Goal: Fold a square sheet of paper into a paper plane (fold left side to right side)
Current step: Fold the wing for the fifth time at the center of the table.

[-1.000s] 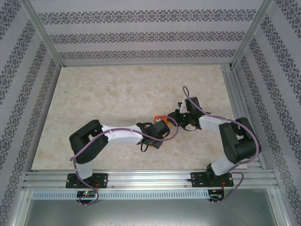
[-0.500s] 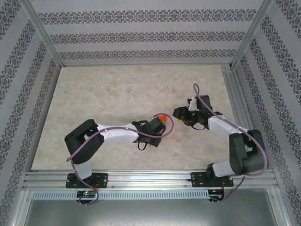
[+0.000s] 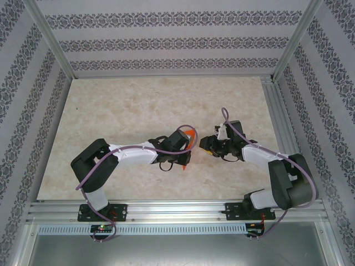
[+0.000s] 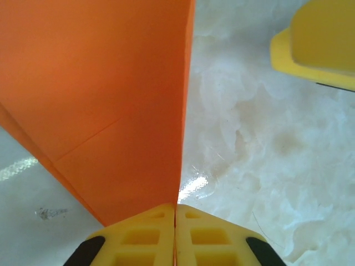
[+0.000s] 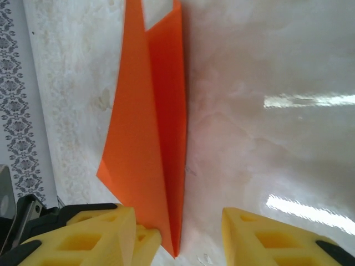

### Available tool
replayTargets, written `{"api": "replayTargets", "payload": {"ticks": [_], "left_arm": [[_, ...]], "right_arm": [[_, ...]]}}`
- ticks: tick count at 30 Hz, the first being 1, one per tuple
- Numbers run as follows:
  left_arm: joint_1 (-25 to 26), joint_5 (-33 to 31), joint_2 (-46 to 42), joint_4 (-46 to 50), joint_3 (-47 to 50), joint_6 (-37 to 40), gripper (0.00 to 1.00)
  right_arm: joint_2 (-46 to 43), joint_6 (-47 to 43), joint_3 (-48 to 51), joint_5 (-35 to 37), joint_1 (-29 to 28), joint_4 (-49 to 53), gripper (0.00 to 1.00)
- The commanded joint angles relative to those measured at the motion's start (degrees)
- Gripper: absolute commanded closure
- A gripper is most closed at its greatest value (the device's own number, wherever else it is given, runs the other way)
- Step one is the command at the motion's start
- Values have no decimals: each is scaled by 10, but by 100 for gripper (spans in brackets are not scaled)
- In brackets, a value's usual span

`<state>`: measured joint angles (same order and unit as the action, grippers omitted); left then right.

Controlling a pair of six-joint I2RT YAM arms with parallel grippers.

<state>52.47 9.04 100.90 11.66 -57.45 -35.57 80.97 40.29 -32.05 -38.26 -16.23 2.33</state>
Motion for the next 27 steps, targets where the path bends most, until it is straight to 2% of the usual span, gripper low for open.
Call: {"api": "replayTargets", "payload": {"ticks": [1, 16, 27], "left_arm": [[-11, 24, -14, -44, 15, -18, 94], [-63, 137, -17, -201, 90, -88, 100], [-81, 175, -7, -277, 114, -142, 100]], "right_arm": [[14, 15, -4, -4, -15, -44, 55], [59, 30, -23, 0, -55, -87, 59], [97, 45, -46, 1, -70, -115, 63]]}}
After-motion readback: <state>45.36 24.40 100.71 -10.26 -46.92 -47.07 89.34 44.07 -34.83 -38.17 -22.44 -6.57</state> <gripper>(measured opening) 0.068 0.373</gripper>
